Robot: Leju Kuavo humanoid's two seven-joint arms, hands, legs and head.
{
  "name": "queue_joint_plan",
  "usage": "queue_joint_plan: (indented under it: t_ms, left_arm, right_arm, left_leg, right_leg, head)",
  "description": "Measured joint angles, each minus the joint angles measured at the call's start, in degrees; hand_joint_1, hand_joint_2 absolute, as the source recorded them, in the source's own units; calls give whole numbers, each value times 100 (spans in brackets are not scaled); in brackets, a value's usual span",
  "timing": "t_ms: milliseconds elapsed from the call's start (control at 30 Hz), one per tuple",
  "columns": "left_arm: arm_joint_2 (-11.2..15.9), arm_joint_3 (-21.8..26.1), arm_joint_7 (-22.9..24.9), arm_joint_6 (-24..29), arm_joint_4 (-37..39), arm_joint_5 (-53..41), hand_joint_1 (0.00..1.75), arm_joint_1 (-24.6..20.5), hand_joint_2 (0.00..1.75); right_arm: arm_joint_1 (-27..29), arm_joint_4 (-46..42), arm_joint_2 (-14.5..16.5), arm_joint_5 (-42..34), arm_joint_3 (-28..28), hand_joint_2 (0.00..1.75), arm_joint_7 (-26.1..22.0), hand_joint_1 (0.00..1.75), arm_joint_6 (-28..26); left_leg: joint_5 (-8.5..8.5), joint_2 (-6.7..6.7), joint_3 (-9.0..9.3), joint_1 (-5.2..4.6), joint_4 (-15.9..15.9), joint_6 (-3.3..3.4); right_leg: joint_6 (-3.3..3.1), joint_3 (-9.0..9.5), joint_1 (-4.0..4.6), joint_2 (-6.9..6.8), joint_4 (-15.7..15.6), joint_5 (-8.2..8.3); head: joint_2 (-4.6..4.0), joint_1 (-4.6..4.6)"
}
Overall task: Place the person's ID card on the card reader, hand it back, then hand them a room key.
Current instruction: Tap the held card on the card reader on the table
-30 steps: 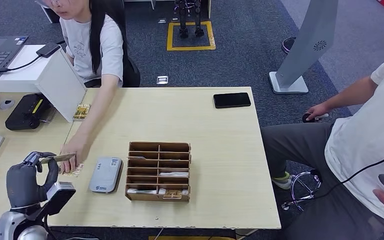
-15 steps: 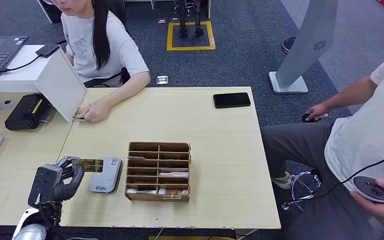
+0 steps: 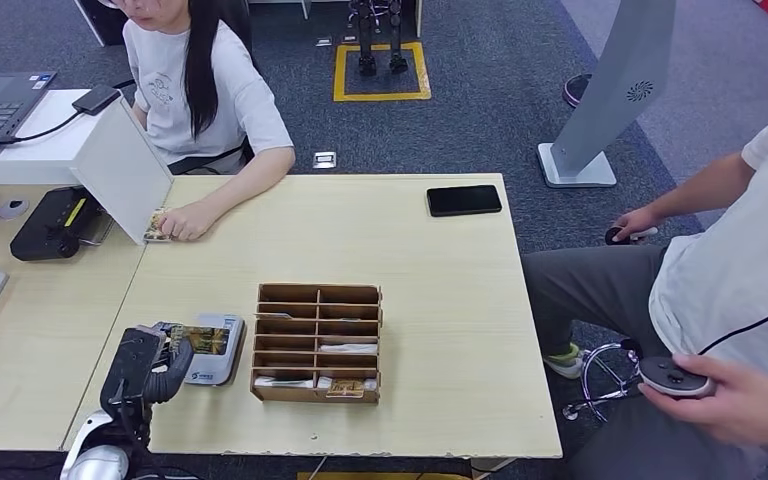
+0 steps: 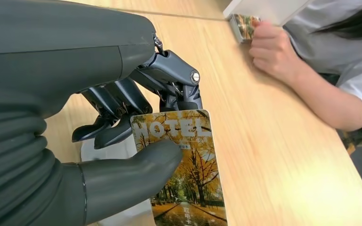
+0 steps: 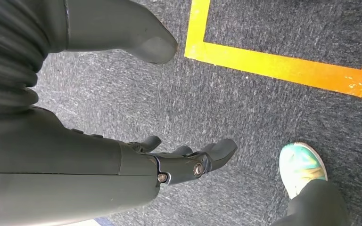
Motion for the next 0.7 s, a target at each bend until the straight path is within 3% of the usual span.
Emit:
queue_joint_plan:
  t_ms: [233,500,700]
  left_arm:
    - [-127,-98,41,96,211,-194,175,-86,175]
    - [-413,-169,146,697,682,-879,175,-295,175]
    - [-533,-169,144,788,920,-916,175,-384,175]
  right_arm:
    - [0,0,9,21,0,175,9,0,-1]
    - [-4,0,11,106,0,175,71,0,10]
    - [-6,0,15,117,0,175,90,0,9]
  left_leg:
    - [0,0,0,1,1,0]
    - [0,0,0,1,1,0]
    - [0,-1,0,0,1,0]
  right_leg:
    - [0,-1,0,0,0,0]
    - [0,1,0,0,0,0]
    - [0,1,0,-1,0,0]
  head:
    - [0,-1]
    - [0,1]
    - [0,0]
